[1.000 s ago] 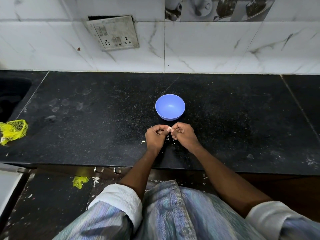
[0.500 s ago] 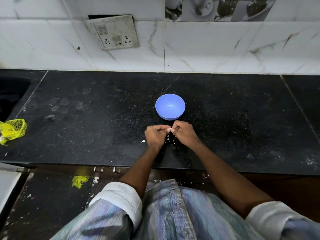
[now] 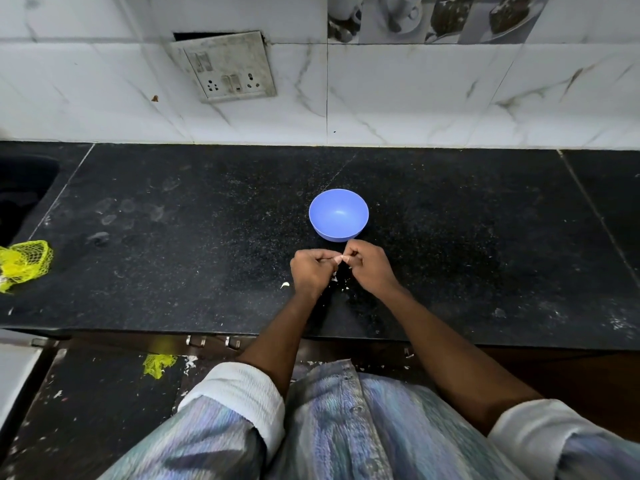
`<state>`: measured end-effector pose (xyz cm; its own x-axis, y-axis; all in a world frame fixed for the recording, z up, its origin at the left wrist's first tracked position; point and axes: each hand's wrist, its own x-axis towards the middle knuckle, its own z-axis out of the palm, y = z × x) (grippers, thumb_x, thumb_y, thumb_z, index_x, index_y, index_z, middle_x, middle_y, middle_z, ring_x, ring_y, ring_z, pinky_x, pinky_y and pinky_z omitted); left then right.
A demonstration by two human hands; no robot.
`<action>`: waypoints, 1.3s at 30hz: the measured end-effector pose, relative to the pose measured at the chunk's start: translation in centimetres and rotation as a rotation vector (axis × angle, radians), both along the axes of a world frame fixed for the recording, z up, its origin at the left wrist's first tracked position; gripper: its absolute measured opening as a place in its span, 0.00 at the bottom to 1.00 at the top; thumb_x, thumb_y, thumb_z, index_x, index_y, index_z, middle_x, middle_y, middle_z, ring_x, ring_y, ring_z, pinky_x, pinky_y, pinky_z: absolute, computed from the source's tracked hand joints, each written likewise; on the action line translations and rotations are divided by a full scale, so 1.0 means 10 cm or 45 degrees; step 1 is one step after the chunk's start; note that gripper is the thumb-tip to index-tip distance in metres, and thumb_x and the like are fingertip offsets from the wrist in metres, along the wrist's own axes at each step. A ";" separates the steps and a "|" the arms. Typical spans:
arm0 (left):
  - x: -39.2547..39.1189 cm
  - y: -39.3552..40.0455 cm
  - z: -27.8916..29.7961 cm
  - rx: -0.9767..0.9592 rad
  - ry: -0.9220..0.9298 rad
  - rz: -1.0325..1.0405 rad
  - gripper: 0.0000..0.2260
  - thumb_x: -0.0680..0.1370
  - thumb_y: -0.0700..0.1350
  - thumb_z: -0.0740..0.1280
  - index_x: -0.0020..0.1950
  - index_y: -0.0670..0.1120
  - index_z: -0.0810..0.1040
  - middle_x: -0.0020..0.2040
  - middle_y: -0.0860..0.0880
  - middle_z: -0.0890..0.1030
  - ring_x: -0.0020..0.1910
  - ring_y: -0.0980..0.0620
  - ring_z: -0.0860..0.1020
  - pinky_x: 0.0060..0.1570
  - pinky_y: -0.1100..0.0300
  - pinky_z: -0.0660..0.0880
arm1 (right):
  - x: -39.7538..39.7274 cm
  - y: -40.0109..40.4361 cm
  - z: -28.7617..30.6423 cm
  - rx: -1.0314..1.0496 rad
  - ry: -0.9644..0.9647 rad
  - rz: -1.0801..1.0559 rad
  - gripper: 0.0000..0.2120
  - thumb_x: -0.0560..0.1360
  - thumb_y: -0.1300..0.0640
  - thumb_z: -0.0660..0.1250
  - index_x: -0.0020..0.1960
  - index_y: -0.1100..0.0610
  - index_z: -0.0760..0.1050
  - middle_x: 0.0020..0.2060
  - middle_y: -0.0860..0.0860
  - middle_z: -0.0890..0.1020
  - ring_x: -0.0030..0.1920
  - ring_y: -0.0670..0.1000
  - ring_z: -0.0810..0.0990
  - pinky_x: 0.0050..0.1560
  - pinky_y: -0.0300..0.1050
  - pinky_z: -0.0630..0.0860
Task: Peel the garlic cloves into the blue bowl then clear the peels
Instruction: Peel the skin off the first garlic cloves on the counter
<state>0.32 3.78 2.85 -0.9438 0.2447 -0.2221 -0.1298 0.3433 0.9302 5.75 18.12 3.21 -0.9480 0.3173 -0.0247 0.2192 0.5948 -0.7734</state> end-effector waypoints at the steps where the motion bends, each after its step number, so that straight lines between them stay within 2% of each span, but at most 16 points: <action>1: 0.00 0.03 0.03 0.127 -0.209 0.063 0.06 0.75 0.34 0.75 0.46 0.44 0.90 0.38 0.46 0.87 0.36 0.55 0.82 0.40 0.62 0.81 | 0.00 0.01 -0.01 0.091 0.071 0.024 0.12 0.73 0.70 0.67 0.39 0.55 0.74 0.35 0.45 0.78 0.37 0.48 0.76 0.37 0.45 0.72; 3: 0.00 0.08 0.08 0.337 -0.571 0.174 0.09 0.77 0.31 0.71 0.48 0.40 0.89 0.40 0.43 0.87 0.37 0.53 0.82 0.42 0.63 0.82 | -0.01 0.03 0.00 0.195 0.167 0.058 0.11 0.71 0.72 0.65 0.40 0.56 0.74 0.38 0.46 0.77 0.40 0.49 0.75 0.39 0.46 0.72; 5: 0.02 0.09 0.08 0.452 -0.744 0.258 0.10 0.77 0.29 0.68 0.51 0.39 0.88 0.40 0.45 0.87 0.38 0.54 0.84 0.44 0.65 0.83 | 0.00 0.02 0.02 0.178 0.153 0.054 0.10 0.72 0.71 0.66 0.40 0.57 0.74 0.37 0.46 0.77 0.39 0.47 0.75 0.38 0.44 0.71; 7: 0.04 0.06 0.03 0.428 -0.568 0.246 0.09 0.76 0.30 0.71 0.50 0.41 0.88 0.42 0.45 0.88 0.41 0.52 0.85 0.48 0.61 0.84 | -0.01 -0.01 0.04 -0.062 0.032 -0.025 0.08 0.73 0.69 0.68 0.40 0.57 0.76 0.33 0.45 0.78 0.35 0.43 0.74 0.37 0.39 0.70; 9: 0.03 0.01 0.02 0.287 -0.163 0.151 0.06 0.75 0.34 0.77 0.48 0.44 0.89 0.42 0.47 0.89 0.44 0.50 0.87 0.50 0.57 0.84 | -0.05 -0.06 0.09 -0.480 -0.129 -0.162 0.08 0.74 0.68 0.68 0.38 0.58 0.77 0.31 0.48 0.79 0.34 0.45 0.75 0.37 0.40 0.71; 11: 0.00 -0.01 0.02 0.137 0.217 0.046 0.06 0.73 0.36 0.79 0.47 0.46 0.90 0.42 0.52 0.88 0.44 0.54 0.87 0.49 0.60 0.82 | -0.10 -0.05 0.11 -0.831 -0.234 -0.289 0.08 0.75 0.69 0.67 0.39 0.59 0.79 0.32 0.53 0.81 0.35 0.49 0.76 0.36 0.43 0.73; 13: -0.01 -0.02 0.03 0.009 0.462 -0.044 0.06 0.74 0.36 0.78 0.47 0.46 0.90 0.43 0.54 0.88 0.44 0.59 0.85 0.48 0.64 0.80 | -0.13 -0.03 0.13 -0.991 -0.299 -0.356 0.07 0.76 0.68 0.66 0.42 0.62 0.80 0.33 0.55 0.82 0.35 0.51 0.77 0.36 0.42 0.74; 16: 0.01 -0.04 0.00 -0.103 0.558 -0.114 0.08 0.74 0.36 0.77 0.48 0.49 0.89 0.44 0.55 0.87 0.44 0.60 0.84 0.47 0.63 0.80 | -0.11 -0.05 0.09 -0.876 -0.265 -0.402 0.05 0.76 0.67 0.68 0.45 0.64 0.83 0.36 0.56 0.86 0.36 0.49 0.80 0.38 0.41 0.77; 19: 0.03 -0.08 -0.07 -0.188 0.573 -0.159 0.09 0.75 0.37 0.76 0.49 0.50 0.89 0.45 0.55 0.87 0.44 0.59 0.83 0.47 0.60 0.80 | -0.08 -0.10 0.08 -0.823 -0.205 -0.451 0.06 0.74 0.67 0.69 0.43 0.63 0.85 0.36 0.56 0.87 0.34 0.46 0.80 0.36 0.37 0.76; 23: 0.03 -0.10 -0.09 -0.257 0.689 -0.220 0.08 0.76 0.38 0.76 0.51 0.49 0.89 0.46 0.53 0.86 0.43 0.57 0.83 0.46 0.59 0.80 | -0.10 -0.15 0.11 -1.146 -0.287 -0.650 0.05 0.72 0.68 0.71 0.46 0.69 0.84 0.33 0.56 0.85 0.30 0.46 0.78 0.32 0.36 0.74; 28: 0.04 -0.06 -0.06 -0.167 0.724 -0.215 0.08 0.76 0.37 0.76 0.51 0.48 0.89 0.45 0.53 0.86 0.43 0.58 0.83 0.47 0.67 0.78 | -0.12 -0.16 0.12 -1.429 -0.346 -0.790 0.07 0.68 0.67 0.69 0.44 0.69 0.84 0.31 0.56 0.83 0.27 0.47 0.76 0.31 0.37 0.73; 31: 0.04 -0.03 -0.05 0.003 0.517 -0.164 0.06 0.75 0.37 0.77 0.50 0.46 0.90 0.45 0.53 0.87 0.44 0.58 0.85 0.49 0.66 0.79 | -0.13 -0.16 0.12 -1.522 -0.308 -0.800 0.05 0.70 0.67 0.67 0.41 0.67 0.82 0.30 0.56 0.81 0.28 0.48 0.76 0.31 0.37 0.71; 35: 0.03 0.01 0.01 0.434 -0.147 -0.011 0.06 0.77 0.35 0.75 0.54 0.39 0.88 0.47 0.44 0.89 0.48 0.48 0.87 0.55 0.55 0.83 | -0.12 -0.13 0.12 -1.483 -0.188 -0.684 0.04 0.74 0.69 0.68 0.41 0.64 0.80 0.32 0.57 0.80 0.31 0.49 0.76 0.33 0.38 0.72; 37: 0.03 0.04 0.04 0.568 -0.461 0.096 0.07 0.79 0.32 0.72 0.54 0.38 0.87 0.48 0.41 0.88 0.48 0.47 0.86 0.53 0.58 0.83 | -0.09 -0.09 0.10 -1.348 -0.133 -0.534 0.06 0.76 0.70 0.67 0.43 0.64 0.80 0.33 0.57 0.81 0.34 0.49 0.77 0.36 0.38 0.73; 39: 0.01 0.05 0.04 0.624 -0.663 0.151 0.08 0.79 0.31 0.70 0.54 0.39 0.86 0.48 0.42 0.88 0.48 0.49 0.85 0.49 0.63 0.82 | -0.05 -0.06 0.07 -1.161 -0.119 -0.405 0.08 0.76 0.72 0.66 0.44 0.63 0.81 0.35 0.56 0.83 0.35 0.48 0.79 0.39 0.39 0.74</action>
<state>0.44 4.24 3.23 -0.7720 0.3338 -0.5409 -0.6082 -0.1409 0.7812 5.25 17.53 3.94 -0.8028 0.3802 -0.4593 0.3505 -0.3222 -0.8794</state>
